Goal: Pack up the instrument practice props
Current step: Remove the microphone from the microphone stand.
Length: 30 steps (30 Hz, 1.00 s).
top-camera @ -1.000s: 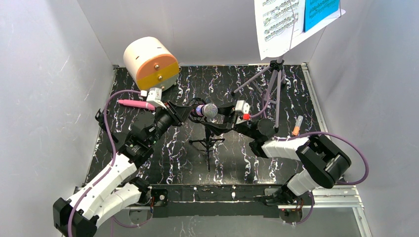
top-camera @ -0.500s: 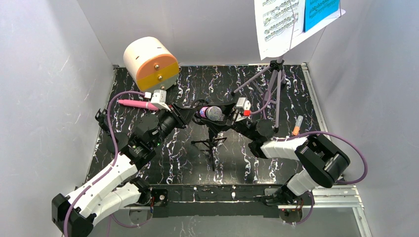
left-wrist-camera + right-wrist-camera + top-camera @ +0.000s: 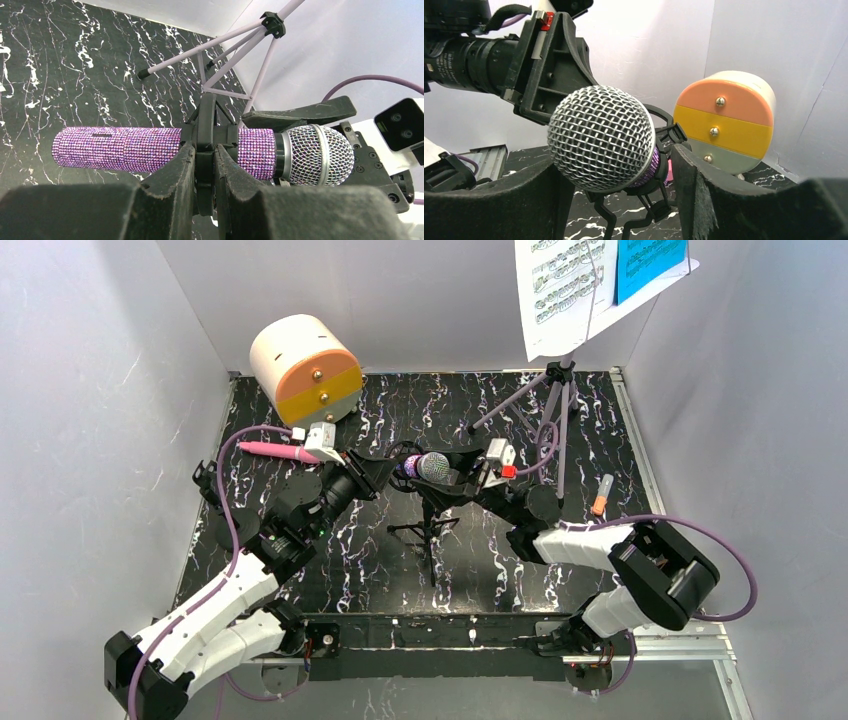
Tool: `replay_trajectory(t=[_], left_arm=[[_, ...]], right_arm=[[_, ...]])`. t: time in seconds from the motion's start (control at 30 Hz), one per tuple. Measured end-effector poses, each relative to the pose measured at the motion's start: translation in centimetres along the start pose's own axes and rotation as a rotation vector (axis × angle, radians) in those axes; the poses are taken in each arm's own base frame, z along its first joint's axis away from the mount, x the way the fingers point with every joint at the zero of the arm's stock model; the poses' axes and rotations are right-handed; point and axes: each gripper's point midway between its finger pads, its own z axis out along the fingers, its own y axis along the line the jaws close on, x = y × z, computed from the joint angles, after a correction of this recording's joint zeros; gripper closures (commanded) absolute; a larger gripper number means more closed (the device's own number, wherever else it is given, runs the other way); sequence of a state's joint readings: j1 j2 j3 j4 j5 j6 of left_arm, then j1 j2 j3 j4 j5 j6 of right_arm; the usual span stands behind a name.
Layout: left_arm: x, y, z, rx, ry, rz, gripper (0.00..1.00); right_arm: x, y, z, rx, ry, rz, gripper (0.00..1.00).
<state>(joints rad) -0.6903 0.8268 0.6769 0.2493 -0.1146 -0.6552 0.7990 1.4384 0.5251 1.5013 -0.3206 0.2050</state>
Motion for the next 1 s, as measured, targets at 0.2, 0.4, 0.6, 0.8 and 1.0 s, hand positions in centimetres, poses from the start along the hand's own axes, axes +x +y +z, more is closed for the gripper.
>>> replay_trajectory(t=[0.2,0.4,0.6,0.8,1.0], left_arm=[[0.1,0.0,0.0,-0.002,0.001,-0.002,1.0],[0.2,0.0,0.0,-0.007,0.0,0.003,1.0],[0.2,0.3,-0.2,-0.032,-0.005,0.037,1.0],[0.5,0.0,-0.4,-0.035,0.012,0.084,1.0],[1.0,-0.5,-0.4,-0.028,0.036,0.114,1.0]], right_arm=[[-0.4,0.5,0.0,-0.027,-0.004,-0.004,0.43],[-0.4,-0.2,-0.1,-0.004,-0.006,-0.041,0.74],[-0.5,0.1,-0.2,-0.014,-0.002,-0.054,0.99],[-0.9,0.3,-1.2,-0.005,0.003,-0.074,0.99],[-1.6,0.7,-2.3,0.016,0.004,-0.084,0.99]])
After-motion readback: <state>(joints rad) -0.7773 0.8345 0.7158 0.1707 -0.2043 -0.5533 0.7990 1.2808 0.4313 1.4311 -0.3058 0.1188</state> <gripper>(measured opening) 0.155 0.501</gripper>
